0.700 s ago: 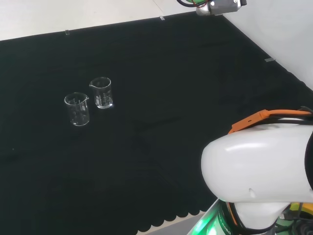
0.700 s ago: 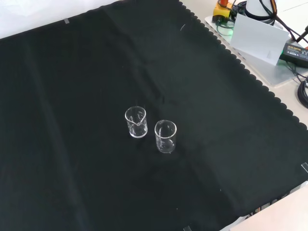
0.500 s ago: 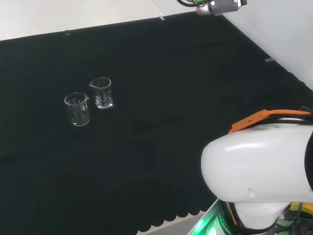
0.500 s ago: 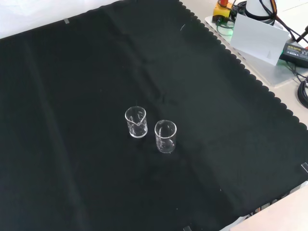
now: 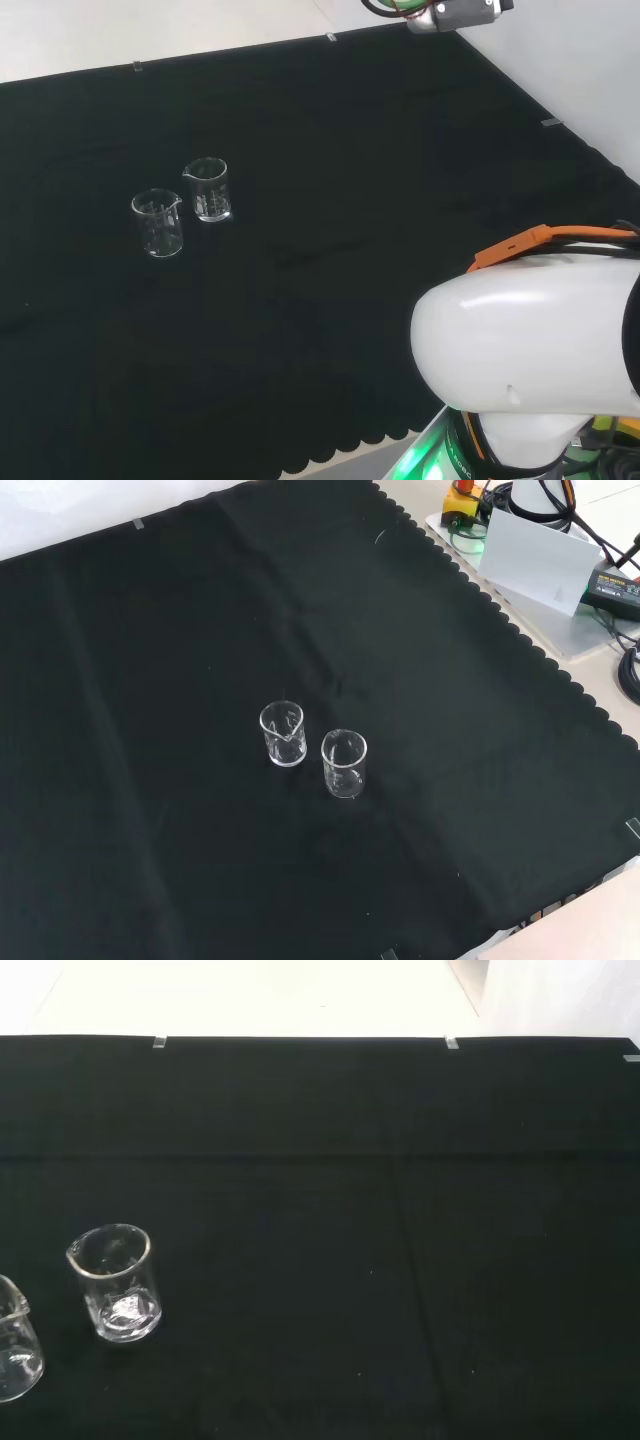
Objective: Pick up the beaker on the right.
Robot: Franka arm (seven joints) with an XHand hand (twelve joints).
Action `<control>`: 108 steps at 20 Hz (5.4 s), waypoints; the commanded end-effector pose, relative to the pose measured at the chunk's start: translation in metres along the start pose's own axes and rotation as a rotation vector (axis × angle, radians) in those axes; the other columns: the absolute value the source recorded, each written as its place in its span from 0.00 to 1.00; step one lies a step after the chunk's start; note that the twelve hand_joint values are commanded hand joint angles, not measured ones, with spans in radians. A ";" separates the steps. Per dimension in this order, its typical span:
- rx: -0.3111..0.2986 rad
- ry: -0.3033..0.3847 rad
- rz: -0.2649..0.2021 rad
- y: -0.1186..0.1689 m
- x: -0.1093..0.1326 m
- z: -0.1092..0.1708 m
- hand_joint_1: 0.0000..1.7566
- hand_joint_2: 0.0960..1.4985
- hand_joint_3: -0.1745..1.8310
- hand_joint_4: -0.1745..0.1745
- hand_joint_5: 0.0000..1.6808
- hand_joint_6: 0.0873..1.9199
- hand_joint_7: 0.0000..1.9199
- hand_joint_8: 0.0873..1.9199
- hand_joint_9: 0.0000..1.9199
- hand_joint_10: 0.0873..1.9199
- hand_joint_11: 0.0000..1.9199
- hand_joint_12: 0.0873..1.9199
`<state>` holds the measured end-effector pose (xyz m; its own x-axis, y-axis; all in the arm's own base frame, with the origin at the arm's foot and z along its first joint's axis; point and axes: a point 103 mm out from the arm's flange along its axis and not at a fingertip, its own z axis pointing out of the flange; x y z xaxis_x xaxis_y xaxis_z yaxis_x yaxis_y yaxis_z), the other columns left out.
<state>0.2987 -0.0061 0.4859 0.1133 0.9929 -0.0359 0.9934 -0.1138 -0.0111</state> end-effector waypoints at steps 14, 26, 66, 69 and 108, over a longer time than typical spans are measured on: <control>0.023 0.120 -0.018 0.075 -0.011 0.089 0.13 0.88 0.10 0.40 0.11 0.00 0.03 0.20 0.04 0.29 0.00 0.38; 0.019 0.235 -0.119 0.167 -0.006 0.154 0.15 0.87 0.09 0.39 0.11 0.00 0.04 0.21 0.05 0.29 0.00 0.38; 0.210 0.521 -0.428 0.246 0.083 0.336 0.37 0.62 0.00 0.31 0.12 0.00 0.05 0.27 0.08 0.32 0.00 0.48; 0.229 0.545 -0.450 0.245 0.089 0.344 0.38 0.61 0.00 0.30 0.13 0.00 0.05 0.27 0.09 0.33 0.00 0.47; 0.222 0.815 -0.565 0.239 0.141 0.426 0.39 0.54 0.00 0.29 0.12 0.00 0.06 0.28 0.11 0.31 0.00 0.49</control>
<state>0.5461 0.0865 0.0559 -0.3139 0.6290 0.7112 0.8844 0.4662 -0.0220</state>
